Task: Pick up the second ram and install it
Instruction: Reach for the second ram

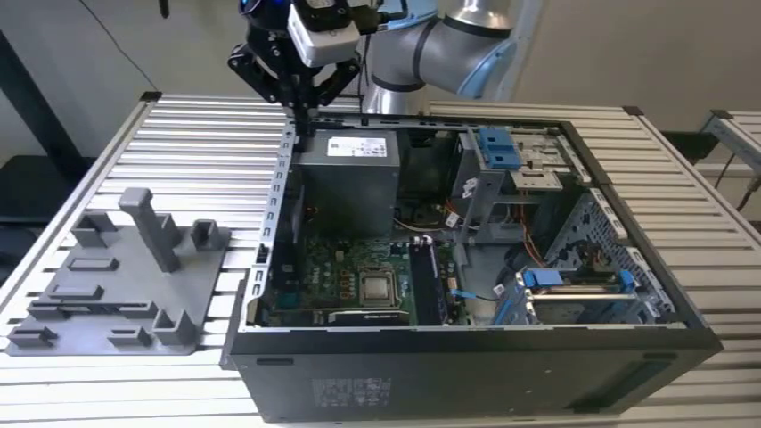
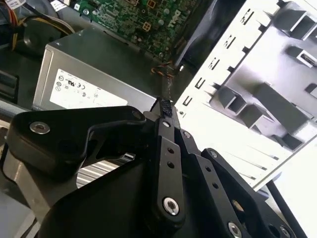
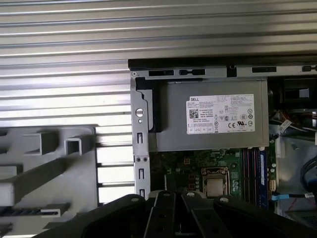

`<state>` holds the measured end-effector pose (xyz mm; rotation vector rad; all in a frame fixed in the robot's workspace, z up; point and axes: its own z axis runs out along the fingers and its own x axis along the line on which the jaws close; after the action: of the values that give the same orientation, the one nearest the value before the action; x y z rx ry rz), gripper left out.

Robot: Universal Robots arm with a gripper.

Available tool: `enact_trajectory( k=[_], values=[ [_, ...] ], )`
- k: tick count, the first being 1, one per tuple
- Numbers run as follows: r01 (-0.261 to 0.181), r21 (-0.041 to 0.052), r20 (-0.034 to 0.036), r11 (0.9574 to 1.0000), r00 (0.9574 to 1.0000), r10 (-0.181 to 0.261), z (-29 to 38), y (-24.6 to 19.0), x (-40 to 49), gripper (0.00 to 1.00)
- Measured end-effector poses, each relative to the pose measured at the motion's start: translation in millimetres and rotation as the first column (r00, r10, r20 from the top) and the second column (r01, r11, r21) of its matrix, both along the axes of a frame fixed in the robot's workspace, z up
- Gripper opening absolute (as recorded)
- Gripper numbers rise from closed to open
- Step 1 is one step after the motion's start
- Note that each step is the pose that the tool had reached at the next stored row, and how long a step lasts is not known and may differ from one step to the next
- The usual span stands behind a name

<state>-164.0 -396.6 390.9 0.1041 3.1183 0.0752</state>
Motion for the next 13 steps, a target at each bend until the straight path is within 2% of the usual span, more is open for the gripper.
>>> enact_trajectory(
  k=[13],
  values=[
    [0.000, 0.0000, 0.0000, 1.0000, 1.0000, 0.000, -0.4, 0.0, -14.7, 0.11]
  ],
)
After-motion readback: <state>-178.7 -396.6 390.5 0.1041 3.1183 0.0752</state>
